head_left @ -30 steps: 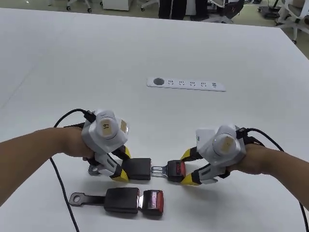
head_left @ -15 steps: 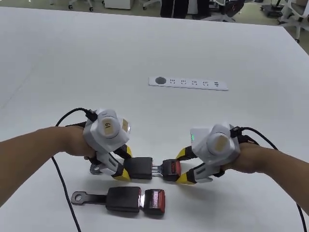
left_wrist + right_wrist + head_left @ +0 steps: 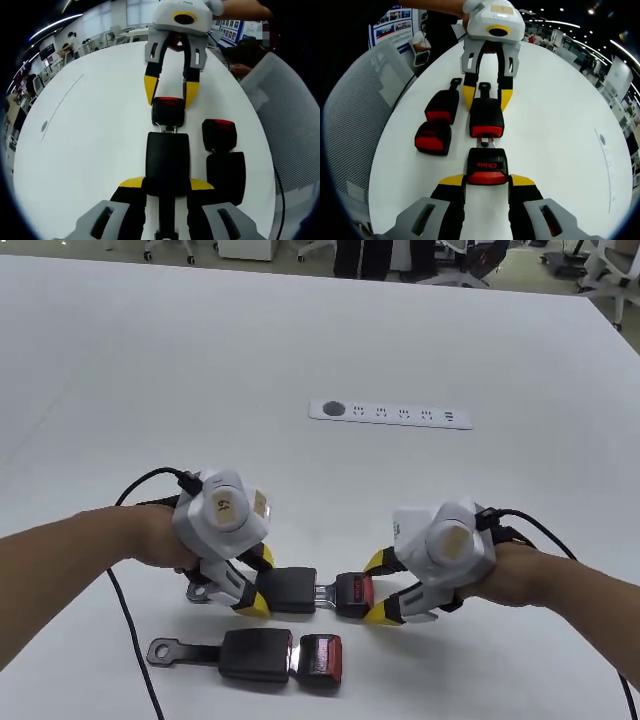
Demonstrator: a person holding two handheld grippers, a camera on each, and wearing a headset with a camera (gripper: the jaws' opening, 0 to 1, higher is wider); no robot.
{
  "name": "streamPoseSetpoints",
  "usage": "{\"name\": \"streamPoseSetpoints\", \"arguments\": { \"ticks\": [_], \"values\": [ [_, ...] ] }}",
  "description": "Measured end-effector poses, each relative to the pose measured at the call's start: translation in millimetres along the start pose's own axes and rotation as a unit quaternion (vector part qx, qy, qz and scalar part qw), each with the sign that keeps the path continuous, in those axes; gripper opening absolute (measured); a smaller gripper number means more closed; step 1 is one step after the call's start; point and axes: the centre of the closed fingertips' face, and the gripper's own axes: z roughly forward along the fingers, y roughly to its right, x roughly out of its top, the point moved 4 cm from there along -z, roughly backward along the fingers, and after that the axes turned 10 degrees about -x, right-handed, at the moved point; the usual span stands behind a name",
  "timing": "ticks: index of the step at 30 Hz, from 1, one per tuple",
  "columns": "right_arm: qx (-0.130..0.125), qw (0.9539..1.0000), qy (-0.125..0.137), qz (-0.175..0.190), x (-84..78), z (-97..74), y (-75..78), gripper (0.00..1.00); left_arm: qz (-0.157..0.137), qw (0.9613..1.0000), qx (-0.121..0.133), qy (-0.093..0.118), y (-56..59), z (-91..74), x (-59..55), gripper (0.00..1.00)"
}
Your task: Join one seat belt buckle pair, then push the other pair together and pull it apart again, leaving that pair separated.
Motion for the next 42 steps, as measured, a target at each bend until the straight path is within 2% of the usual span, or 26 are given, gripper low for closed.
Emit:
{"name": "streamPoseSetpoints", "arguments": {
  "ticks": [2, 6, 10, 12, 26, 29, 30, 34, 42],
  "values": [
    [-0.001, 1.0, 0.0, 0.002, 0.1, -0.3, -0.2, 0.29, 0.001, 1.0, 0.001, 0.001, 2.2, 1.0, 1.7, 0.32],
    [-0.003, 1.0, 0.001, 0.007, 0.1, 0.0, -0.9, 0.28, 0.004, 1.0, 0.002, -0.002, -0.9, -0.5, -0.7, 0.32],
    [-0.007, 0.9998, 0.007, 0.017, 2.3, 2.1, -0.3, 0.28, 0.012, 0.9999, 0.001, -0.007, 6.0, 2.8, 4.2, 0.32],
    [-0.008, 0.9998, 0.005, 0.018, 2.8, 2.6, -1.2, 0.28, 0.012, 0.9999, 0.001, -0.008, 2.9, 0.9, 2.3, 0.31],
    [-0.012, 0.9995, 0.0, 0.029, 5.3, 5.7, -2.8, 0.27, 0.01, 0.9999, 0.002, -0.008, 2.2, -1.0, 2.3, 0.31],
    [-0.01, 0.9994, 0.008, 0.033, 11.7, 9.4, -6.2, 0.27, 0.01, 0.9999, 0.002, -0.009, 4.2, -0.1, 3.8, 0.31],
    [-0.01, 0.9994, 0.002, 0.032, 13.0, 12.5, -5.7, 0.27, 0.01, 0.9999, 0.002, -0.009, 4.3, -0.2, 3.7, 0.31],
    [-0.01, 0.9994, 0.003, 0.034, 13.1, 10.8, -4.6, 0.27, 0.011, 0.9999, 0.003, -0.007, 1.8, -1.2, 1.1, 0.31],
    [-0.014, 0.9993, 0.0, 0.035, 17.1, 12.9, -4.9, 0.26, 0.012, 0.9998, 0.004, -0.013, 7.1, -0.5, 6.1, 0.31]
  ]
}}
